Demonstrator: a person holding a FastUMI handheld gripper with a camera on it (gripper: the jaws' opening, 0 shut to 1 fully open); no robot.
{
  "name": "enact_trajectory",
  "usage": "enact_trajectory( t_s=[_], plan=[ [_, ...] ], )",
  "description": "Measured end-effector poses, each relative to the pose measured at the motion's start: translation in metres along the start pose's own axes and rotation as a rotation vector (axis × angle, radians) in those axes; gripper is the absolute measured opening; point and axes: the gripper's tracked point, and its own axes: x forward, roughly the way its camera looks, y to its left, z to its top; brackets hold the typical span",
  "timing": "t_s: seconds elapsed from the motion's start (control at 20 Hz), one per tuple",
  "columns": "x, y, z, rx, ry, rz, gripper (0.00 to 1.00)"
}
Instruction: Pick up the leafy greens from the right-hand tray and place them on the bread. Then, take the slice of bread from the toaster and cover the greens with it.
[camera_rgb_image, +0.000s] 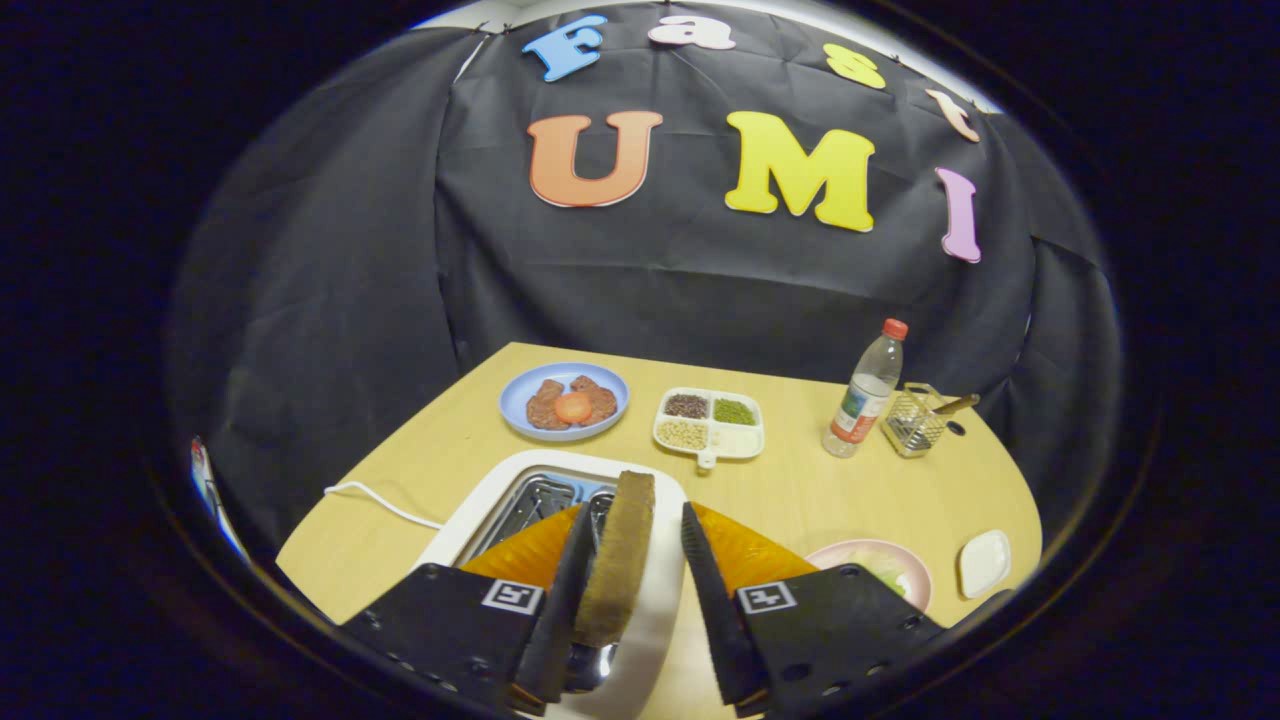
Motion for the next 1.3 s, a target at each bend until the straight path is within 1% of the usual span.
enact_trajectory(
  t_s=[0.1, 0.2, 0.25, 0.3, 0.35, 0.4, 0.75, 0.9, 1.0, 1.3],
  plan=[
    [0.0, 0.001, 0.002, -0.01, -0.006, -0.001, 0.48],
    [-0.004, 0.008, 0.002, -0.002, 0.006, 0.01, 0.29],
    [-0.006, 0.009, 0.002, -0.007, 0.005, 0.013, 0.29],
    [-0.007, 0.011, 0.001, -0.005, 0.012, 0.01, 0.23],
    [-0.009, 0.009, 0.0, -0.005, 0.02, -0.011, 0.17],
    [-0.012, 0.016, 0.001, -0.002, 0.021, 0.006, 0.17],
    [-0.043, 0.017, 0.028, 0.024, -0.027, 0.003, 0.17],
    [-0.064, 0.008, 0.05, 0.039, -0.072, -0.012, 0.17],
    [-0.081, 0.004, 0.064, 0.058, -0.093, -0.004, 0.17],
    [-0.129, -0.035, 0.096, 0.09, -0.167, -0.012, 0.16]
  ],
)
